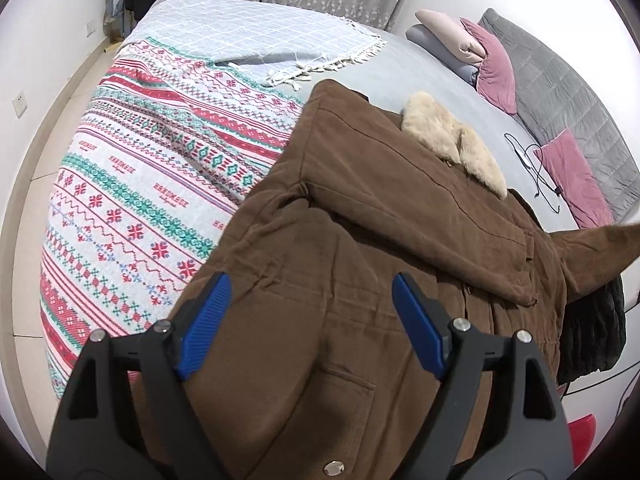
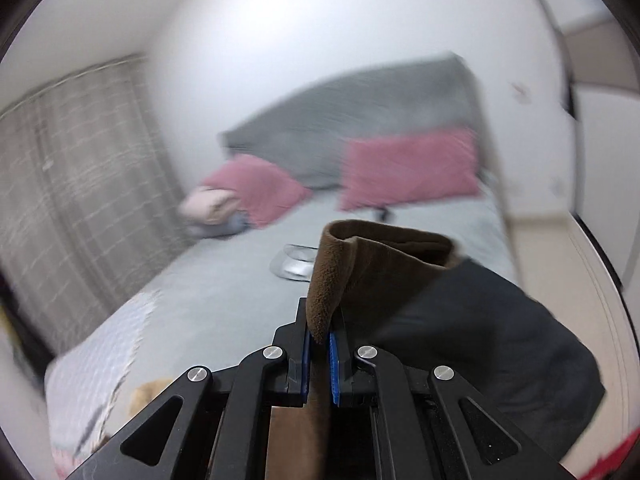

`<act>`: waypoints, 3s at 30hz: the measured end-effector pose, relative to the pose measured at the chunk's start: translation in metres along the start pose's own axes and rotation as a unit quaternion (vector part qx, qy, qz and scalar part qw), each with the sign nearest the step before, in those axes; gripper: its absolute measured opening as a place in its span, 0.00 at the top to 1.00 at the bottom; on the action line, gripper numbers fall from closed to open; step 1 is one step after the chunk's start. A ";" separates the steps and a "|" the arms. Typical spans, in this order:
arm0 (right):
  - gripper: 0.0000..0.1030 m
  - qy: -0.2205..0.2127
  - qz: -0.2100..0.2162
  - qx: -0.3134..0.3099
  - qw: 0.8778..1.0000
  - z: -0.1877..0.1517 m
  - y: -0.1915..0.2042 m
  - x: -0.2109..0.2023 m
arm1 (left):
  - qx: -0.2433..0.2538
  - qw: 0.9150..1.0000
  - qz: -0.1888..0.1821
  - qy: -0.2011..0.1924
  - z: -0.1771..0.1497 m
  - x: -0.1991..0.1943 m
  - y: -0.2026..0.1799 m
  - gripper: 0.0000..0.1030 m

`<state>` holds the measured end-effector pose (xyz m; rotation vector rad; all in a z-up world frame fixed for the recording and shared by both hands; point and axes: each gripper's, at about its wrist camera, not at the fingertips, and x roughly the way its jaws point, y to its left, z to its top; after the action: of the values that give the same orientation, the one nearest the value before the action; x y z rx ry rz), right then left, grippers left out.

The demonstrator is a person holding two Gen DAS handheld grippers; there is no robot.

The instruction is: Fold large clothes

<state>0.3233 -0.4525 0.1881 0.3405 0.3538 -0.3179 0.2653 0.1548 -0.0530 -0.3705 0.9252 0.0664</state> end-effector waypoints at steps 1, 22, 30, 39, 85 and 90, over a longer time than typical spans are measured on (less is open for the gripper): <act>0.94 -0.001 0.017 -0.022 1.000 -0.004 0.024 -0.001 | -0.006 1.000 0.004 -0.003 0.001 -0.001 0.003 0.20; 0.91 0.224 0.133 -0.382 0.887 -0.368 0.339 0.091 | -0.093 0.995 -0.018 0.011 0.016 0.002 0.046 0.20; 0.84 0.232 0.167 -0.396 0.873 -0.381 0.336 0.075 | -0.087 0.996 -0.017 0.013 0.015 0.004 0.044 0.20; 0.84 0.274 0.240 -0.356 0.861 -0.368 0.305 0.066 | -0.069 0.997 -0.020 0.017 0.014 0.007 0.033 0.20; 0.43 0.315 -0.042 -0.231 0.920 -0.299 0.014 0.010 | 0.061 0.997 0.025 0.035 -0.046 -0.027 0.049 0.20; 0.39 0.312 -0.011 -0.225 0.923 -0.295 0.002 -0.033 | 0.069 0.997 0.019 0.020 -0.062 -0.059 0.062 0.20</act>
<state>0.2121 -0.3316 -0.0588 -0.0293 1.0404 -0.1321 0.1688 0.1973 -0.0581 -0.2267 0.9715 0.0296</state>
